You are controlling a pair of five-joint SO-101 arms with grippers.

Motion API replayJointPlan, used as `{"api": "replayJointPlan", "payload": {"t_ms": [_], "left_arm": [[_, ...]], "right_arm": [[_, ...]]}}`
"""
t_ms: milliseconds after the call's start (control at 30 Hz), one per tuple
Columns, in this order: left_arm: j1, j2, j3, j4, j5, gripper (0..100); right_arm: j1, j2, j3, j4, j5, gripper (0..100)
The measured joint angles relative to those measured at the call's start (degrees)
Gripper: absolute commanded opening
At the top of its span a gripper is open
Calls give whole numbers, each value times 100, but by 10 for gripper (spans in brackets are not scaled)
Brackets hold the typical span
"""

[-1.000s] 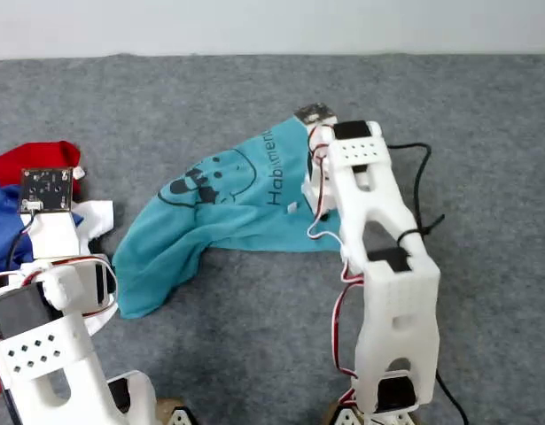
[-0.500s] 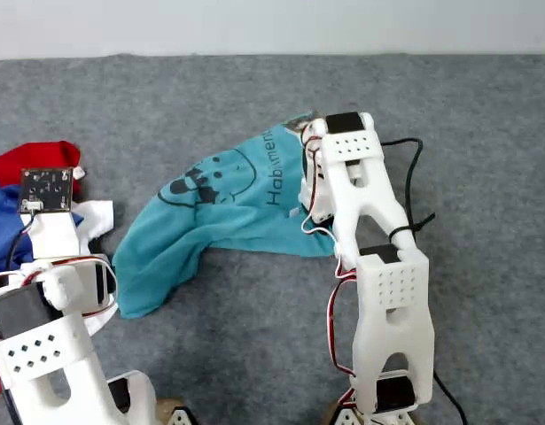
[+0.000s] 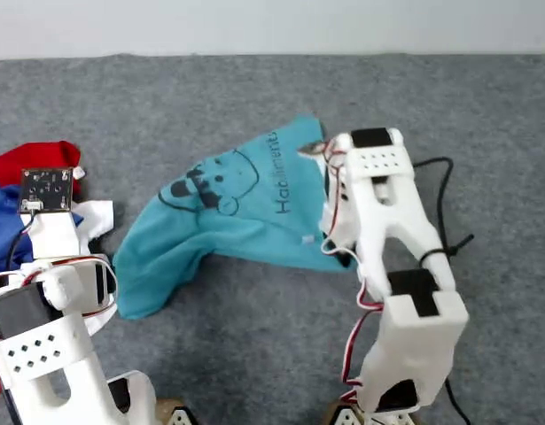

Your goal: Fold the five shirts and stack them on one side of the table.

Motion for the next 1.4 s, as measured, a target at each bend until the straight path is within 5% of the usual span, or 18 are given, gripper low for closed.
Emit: {"api": "replayJointPlan", "payload": {"t_ms": [233,567,1067,1400], "left_arm": [[0,0,-211,158,0,161],[-9,0,-369,308,0,161],[-9,0,-369,308,0,161],[343,0,-237,308,-308,160]], "right_arm": [[369,-325,1424,-686,220,20],[466,-1020,1556,-510,255,250],[-255,-879,1301,-440,255,229],[914,-826,1301,-18,624,121]]}}
